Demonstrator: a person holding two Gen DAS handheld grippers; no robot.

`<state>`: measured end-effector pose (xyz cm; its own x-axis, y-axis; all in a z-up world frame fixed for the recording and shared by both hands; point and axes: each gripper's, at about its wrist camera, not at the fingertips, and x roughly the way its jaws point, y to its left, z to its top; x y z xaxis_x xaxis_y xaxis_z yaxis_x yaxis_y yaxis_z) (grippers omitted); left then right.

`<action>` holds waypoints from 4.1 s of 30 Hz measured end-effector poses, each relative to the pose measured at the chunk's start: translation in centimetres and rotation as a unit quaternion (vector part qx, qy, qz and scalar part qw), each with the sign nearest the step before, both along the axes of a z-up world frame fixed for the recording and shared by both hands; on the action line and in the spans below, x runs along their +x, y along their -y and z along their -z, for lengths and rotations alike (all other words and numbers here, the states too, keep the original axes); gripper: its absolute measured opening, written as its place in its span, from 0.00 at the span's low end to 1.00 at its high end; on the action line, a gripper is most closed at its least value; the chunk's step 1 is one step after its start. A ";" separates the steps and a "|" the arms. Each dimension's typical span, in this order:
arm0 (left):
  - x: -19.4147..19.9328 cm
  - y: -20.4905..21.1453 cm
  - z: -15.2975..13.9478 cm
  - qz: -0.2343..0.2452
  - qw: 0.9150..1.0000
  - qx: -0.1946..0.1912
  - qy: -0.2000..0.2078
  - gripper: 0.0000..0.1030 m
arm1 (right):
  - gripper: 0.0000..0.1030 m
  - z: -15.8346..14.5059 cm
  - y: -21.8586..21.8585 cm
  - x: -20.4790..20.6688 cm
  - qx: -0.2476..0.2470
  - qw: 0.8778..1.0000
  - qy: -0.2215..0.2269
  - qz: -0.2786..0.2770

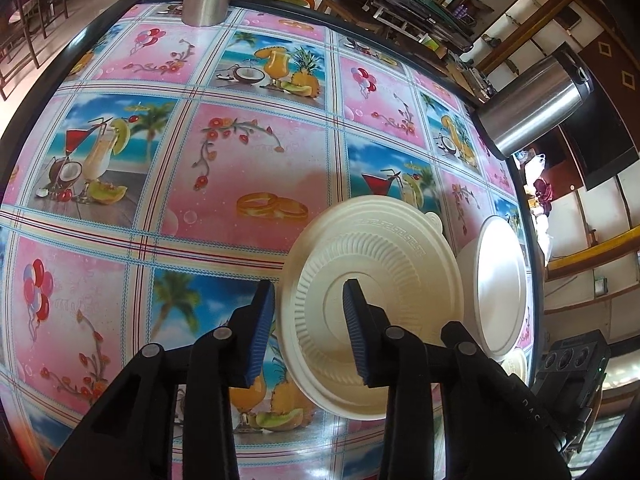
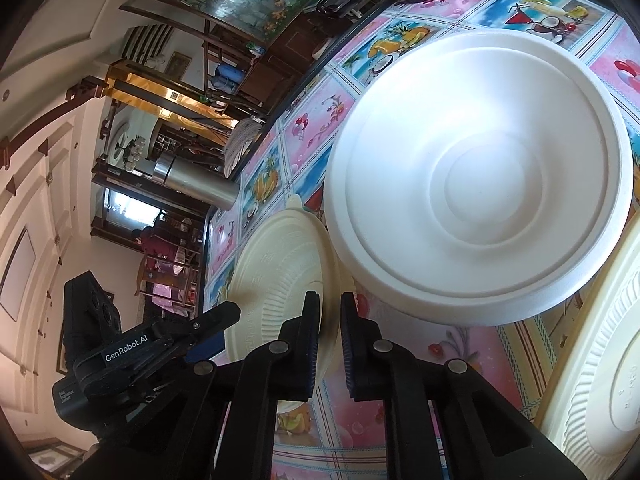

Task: Organize plates and bowls
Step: 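Lift the beige ribbed plate off the table with the left tool, then carry the beige plate with the left tool over the red plate stack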

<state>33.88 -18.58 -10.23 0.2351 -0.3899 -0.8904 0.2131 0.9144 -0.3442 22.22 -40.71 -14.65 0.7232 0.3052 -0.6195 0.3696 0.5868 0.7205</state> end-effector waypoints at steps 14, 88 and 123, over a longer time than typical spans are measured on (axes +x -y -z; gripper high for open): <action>-0.2 -0.3 0.1 -0.001 1.000 0.023 0.018 0.08 | 0.10 0.1 0.0 0.1 0.002 1.000 0.000 0.003; -26.1 -6.5 -0.3 -0.002 0.996 -0.003 0.093 0.09 | 0.09 0.5 -2.7 -19.9 -0.019 0.997 -0.001 -0.070; -31.4 -13.0 -5.9 -0.022 0.979 0.010 0.204 0.11 | 0.13 -3.0 -8.9 -19.7 -0.031 0.992 0.028 -0.118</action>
<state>2.48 -5.59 -4.29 0.5883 -0.3553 -0.7264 0.2893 0.9313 -0.2213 2.48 -31.81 -11.66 0.6694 0.4329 -0.6037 0.1774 0.6960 0.6957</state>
